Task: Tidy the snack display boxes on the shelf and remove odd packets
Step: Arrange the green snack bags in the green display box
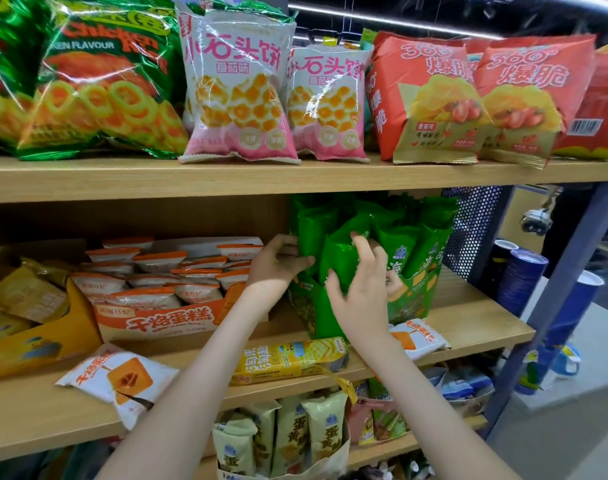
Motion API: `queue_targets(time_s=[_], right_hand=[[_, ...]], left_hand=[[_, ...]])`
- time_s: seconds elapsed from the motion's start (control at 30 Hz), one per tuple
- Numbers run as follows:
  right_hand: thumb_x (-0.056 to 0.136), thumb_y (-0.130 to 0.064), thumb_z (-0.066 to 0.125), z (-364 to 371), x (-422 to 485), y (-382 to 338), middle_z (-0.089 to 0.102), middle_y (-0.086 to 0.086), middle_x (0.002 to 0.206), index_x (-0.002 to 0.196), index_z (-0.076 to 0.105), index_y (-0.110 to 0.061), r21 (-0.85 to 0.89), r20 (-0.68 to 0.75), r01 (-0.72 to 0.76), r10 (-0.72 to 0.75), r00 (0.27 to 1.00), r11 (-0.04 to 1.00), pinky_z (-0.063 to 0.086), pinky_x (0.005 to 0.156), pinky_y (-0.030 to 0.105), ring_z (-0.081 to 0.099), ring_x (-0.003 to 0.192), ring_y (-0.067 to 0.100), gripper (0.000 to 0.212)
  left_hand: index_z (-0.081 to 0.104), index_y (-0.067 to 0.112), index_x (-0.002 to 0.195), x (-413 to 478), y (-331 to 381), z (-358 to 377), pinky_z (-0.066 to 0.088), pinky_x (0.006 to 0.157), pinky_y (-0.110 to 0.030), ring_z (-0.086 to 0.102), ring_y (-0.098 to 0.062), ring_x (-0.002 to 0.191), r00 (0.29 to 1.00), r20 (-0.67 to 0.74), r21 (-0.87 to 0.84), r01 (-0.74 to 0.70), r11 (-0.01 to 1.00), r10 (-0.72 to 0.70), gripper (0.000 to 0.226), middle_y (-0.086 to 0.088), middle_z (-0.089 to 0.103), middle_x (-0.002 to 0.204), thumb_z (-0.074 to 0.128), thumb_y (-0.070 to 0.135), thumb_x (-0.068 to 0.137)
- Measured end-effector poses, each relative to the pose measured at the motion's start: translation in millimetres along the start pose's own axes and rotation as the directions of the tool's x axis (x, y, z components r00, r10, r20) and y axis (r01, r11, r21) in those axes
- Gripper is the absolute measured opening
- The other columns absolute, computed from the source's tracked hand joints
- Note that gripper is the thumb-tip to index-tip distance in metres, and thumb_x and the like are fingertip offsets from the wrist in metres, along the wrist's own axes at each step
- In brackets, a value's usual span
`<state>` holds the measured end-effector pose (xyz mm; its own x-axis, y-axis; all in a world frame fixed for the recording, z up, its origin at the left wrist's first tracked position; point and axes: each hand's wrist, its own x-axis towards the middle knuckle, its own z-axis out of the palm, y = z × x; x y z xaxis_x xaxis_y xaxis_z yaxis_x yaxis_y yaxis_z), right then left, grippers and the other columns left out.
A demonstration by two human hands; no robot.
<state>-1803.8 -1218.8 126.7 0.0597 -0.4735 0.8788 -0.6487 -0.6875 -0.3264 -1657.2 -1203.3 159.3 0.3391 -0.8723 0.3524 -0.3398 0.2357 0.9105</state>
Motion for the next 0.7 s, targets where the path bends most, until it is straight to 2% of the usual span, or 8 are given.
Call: queue_targets(time_s=[0.07,0.13,0.23,0.37,0.47,0.57,0.63,0.7], right_hand=[[0.083,-0.03,0.055,1,0,0,0.043,0.017,0.125,0.137,0.031,-0.024,-0.021,-0.049,-0.01,0.009,0.999,1.0,0.016,0.08,0.029,0.043,0.088,0.016,0.059],[0.083,-0.033,0.055,1,-1,0,0.036,0.013,0.126,0.137,0.032,-0.026,-0.053,-0.085,-0.009,0.005,0.996,0.999,0.016,0.082,0.028,0.045,0.091,0.016,0.059],[0.084,-0.036,0.055,-1,-1,1,0.038,0.013,0.123,0.135,0.037,-0.025,-0.111,-0.113,-0.001,-0.011,0.993,0.994,0.015,0.084,0.028,0.045,0.097,0.021,0.055],[0.079,-0.037,0.06,-4,5,1,0.04,0.012,0.111,0.129,0.041,-0.024,-0.161,-0.156,-0.015,-0.01,0.988,0.987,0.023,0.084,0.036,0.038,0.096,0.025,0.055],[0.074,-0.029,0.072,-6,10,2,0.041,0.014,0.104,0.127,0.041,-0.022,-0.16,-0.14,-0.025,0.003,0.99,0.987,0.029,0.086,0.042,0.037,0.093,0.025,0.062],[0.071,-0.024,0.08,-6,12,3,0.046,0.019,0.102,0.127,0.04,-0.021,-0.151,-0.112,-0.047,0.03,0.993,0.987,0.031,0.088,0.046,0.035,0.093,0.025,0.069],[0.075,-0.028,0.074,-6,11,4,0.042,0.019,0.108,0.129,0.039,-0.021,-0.172,-0.119,-0.042,0.021,0.993,0.984,0.026,0.091,0.044,0.037,0.097,0.027,0.065],[0.08,-0.034,0.062,-6,9,5,0.034,0.017,0.121,0.132,0.039,-0.021,-0.213,-0.129,-0.014,-0.014,0.992,0.977,0.026,0.1,0.051,0.037,0.11,0.032,0.058]], left_hand=[[0.06,0.013,0.11,-2,-1,1,0.052,0.076,-0.018,0.062,-0.018,0.096,1.0,-0.013,-0.012,-0.003,1.0,0.003,0.032,-0.005,0.064,0.104,0.076,0.013,0.082],[0.06,0.013,0.109,-3,-1,2,0.054,0.082,-0.027,0.063,-0.022,0.099,0.999,-0.027,-0.028,-0.022,0.999,0.021,0.033,-0.008,0.065,0.105,0.077,0.013,0.081],[0.061,0.012,0.11,-6,0,4,0.054,0.087,-0.034,0.063,-0.023,0.101,0.999,-0.04,-0.038,-0.027,0.999,0.026,0.033,-0.009,0.066,0.104,0.077,0.012,0.081],[0.06,0.016,0.11,-8,4,9,0.051,0.086,-0.025,0.062,-0.02,0.102,0.996,-0.055,-0.011,-0.075,0.997,0.074,0.032,-0.008,0.066,0.108,0.076,0.013,0.082],[0.06,0.016,0.114,-10,11,12,0.048,0.081,-0.016,0.06,-0.016,0.102,0.99,-0.071,-0.006,-0.125,0.992,0.124,0.032,-0.004,0.065,0.108,0.073,0.015,0.085],[0.057,0.02,0.115,-9,16,11,0.049,0.086,-0.023,0.059,-0.015,0.105,0.983,-0.088,-0.001,-0.163,0.987,0.163,0.034,0.0,0.063,0.109,0.072,0.017,0.086],[0.056,0.024,0.114,-11,17,11,0.049,0.089,-0.023,0.058,-0.012,0.105,0.974,-0.121,-0.003,-0.195,0.981,0.193,0.034,-0.001,0.062,0.113,0.073,0.016,0.085],[0.056,0.025,0.114,-14,17,11,0.045,0.085,-0.01,0.056,-0.008,0.104,0.957,-0.161,-0.005,-0.247,0.969,0.243,0.035,-0.003,0.058,0.117,0.073,0.014,0.085]])
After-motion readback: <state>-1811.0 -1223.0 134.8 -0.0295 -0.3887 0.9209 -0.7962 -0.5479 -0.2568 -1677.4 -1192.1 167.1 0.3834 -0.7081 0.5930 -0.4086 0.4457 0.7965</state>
